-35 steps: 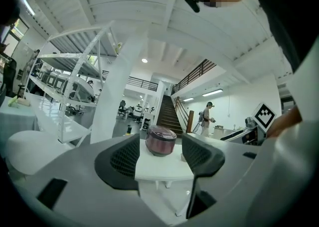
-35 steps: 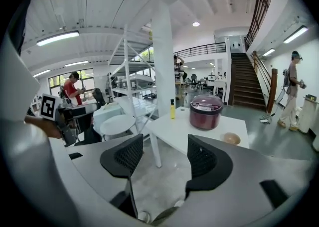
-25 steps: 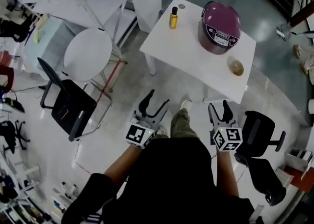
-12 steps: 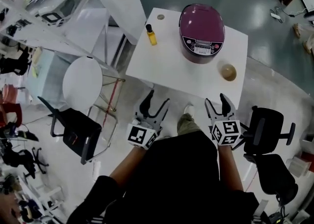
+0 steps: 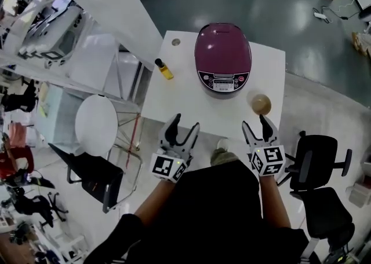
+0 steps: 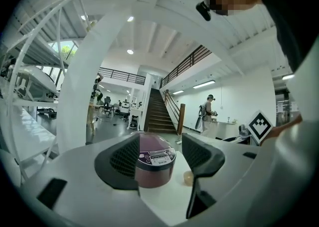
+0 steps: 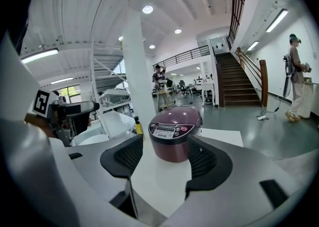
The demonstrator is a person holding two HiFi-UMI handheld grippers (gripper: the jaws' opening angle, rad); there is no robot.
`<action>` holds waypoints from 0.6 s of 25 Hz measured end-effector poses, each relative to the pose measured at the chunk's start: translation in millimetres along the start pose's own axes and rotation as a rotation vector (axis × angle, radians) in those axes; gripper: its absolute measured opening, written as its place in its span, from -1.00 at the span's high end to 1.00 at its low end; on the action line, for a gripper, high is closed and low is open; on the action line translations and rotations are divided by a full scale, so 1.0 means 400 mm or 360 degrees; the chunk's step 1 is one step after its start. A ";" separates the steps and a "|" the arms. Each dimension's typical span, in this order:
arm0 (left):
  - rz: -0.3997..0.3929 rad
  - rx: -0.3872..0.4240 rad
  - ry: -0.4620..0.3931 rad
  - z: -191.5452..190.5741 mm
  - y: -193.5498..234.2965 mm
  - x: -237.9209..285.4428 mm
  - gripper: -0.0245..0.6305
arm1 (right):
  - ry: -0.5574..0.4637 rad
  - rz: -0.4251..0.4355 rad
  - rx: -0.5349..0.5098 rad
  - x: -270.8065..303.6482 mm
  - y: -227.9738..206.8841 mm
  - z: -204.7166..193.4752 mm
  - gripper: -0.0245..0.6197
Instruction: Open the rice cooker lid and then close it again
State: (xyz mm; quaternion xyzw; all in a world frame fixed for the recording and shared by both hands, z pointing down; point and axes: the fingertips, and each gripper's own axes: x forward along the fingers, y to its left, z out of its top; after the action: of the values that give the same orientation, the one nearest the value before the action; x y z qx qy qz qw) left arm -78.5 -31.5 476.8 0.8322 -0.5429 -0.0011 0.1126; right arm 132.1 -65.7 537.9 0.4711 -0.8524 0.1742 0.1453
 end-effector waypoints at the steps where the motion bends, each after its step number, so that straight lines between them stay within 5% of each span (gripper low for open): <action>1: -0.0003 0.0008 0.0000 0.004 0.002 0.020 0.19 | 0.0001 0.0009 0.0000 0.008 -0.007 0.004 0.17; 15: 0.0019 -0.0003 0.0011 -0.001 0.022 0.164 0.19 | 0.0008 0.0182 -0.0070 0.151 -0.037 0.070 0.17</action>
State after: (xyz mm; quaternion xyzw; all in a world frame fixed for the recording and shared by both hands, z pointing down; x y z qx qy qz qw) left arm -59.4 -94.3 486.8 0.8288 -0.5476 0.0019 0.1153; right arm 111.3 -130.8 539.9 0.4178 -0.8812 0.1647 0.1477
